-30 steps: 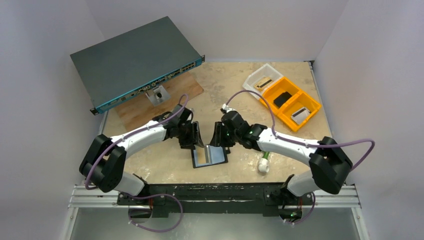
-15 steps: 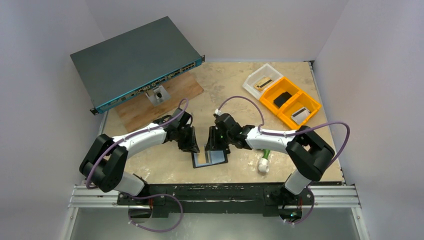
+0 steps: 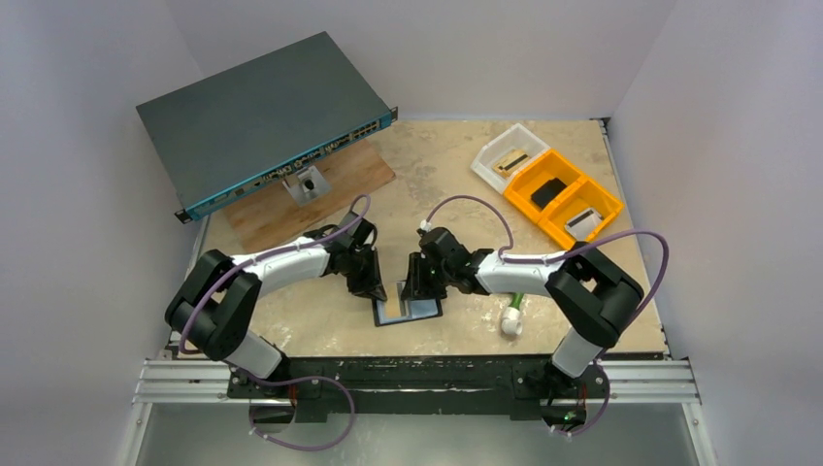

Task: Take the credit cards out of the card holder
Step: Remove the credit card from the card holder.

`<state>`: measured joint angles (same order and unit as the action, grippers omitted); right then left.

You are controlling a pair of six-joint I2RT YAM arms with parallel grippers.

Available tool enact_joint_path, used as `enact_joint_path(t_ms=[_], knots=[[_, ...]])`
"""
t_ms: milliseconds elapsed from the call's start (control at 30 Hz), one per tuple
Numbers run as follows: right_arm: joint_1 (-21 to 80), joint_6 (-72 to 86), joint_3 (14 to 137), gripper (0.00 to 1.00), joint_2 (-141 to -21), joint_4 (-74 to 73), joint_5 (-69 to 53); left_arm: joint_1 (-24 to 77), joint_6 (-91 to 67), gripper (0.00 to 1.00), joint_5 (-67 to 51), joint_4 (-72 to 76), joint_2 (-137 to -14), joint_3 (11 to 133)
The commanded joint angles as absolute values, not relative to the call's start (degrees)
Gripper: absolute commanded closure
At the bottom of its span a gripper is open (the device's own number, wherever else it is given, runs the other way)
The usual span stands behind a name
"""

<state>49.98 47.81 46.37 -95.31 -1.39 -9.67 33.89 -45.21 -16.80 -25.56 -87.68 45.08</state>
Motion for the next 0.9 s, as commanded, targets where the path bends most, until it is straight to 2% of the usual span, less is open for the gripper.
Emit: enact_joint_path(t_ms=[0,367,567,867], knots=[[50.1,48.7,45.4,0.71,-96.9,2.4,-12.2,34.2,-44.6,0.94,-16.6,-23.9,-89.3,44.2],[48.7,49.5,42.9,0.7,-97.3,6.3,-15.3,35.6,-46.0,0.96,-15.8,-23.0,-92.6,44.8],[43.1,51.2,36.3,0.68,-94.8,16.6,-24.5,35.5,-46.5,1.0,-14.4,-23.6,-93.7,44.4],[40.5,56.7,31.3,0.68,-96.9,29.7,-33.0,35.6,-47.0,1.0,-13.8,-23.5,-94.3,44.2]])
